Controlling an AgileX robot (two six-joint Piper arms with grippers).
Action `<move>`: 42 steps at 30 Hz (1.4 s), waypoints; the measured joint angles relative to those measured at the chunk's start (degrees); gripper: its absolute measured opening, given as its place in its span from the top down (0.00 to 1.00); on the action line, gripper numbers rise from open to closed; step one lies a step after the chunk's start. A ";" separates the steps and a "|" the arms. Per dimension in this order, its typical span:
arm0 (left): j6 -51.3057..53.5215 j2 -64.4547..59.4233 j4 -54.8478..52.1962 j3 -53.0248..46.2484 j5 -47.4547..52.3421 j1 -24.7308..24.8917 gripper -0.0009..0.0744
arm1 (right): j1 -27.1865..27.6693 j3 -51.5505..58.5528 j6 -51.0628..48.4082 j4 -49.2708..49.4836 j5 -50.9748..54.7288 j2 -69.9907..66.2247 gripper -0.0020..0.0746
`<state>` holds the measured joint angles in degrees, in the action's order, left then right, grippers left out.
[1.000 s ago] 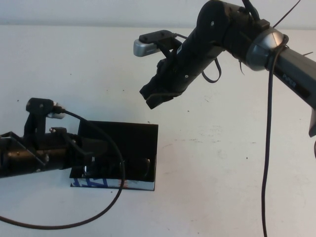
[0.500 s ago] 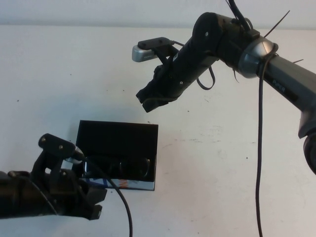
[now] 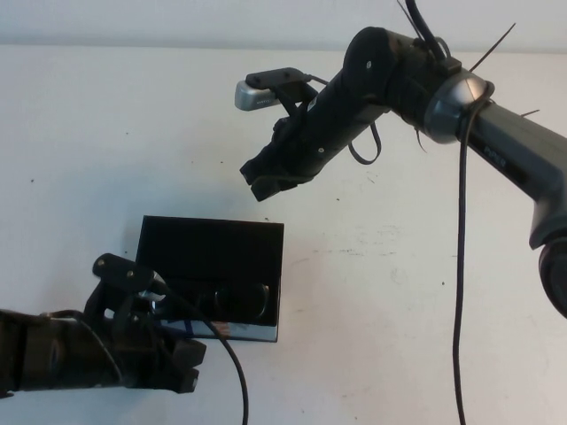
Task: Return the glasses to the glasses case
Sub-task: Close the glasses case
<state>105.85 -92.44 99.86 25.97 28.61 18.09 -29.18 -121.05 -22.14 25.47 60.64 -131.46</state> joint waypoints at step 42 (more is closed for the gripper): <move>1.05 -1.54 0.13 0.51 2.72 0.00 0.99 | -0.60 -4.35 3.14 3.51 9.14 -6.34 0.99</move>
<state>106.90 -93.99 99.99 26.48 31.33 18.09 -29.79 -125.40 -19.00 28.97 69.78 -137.80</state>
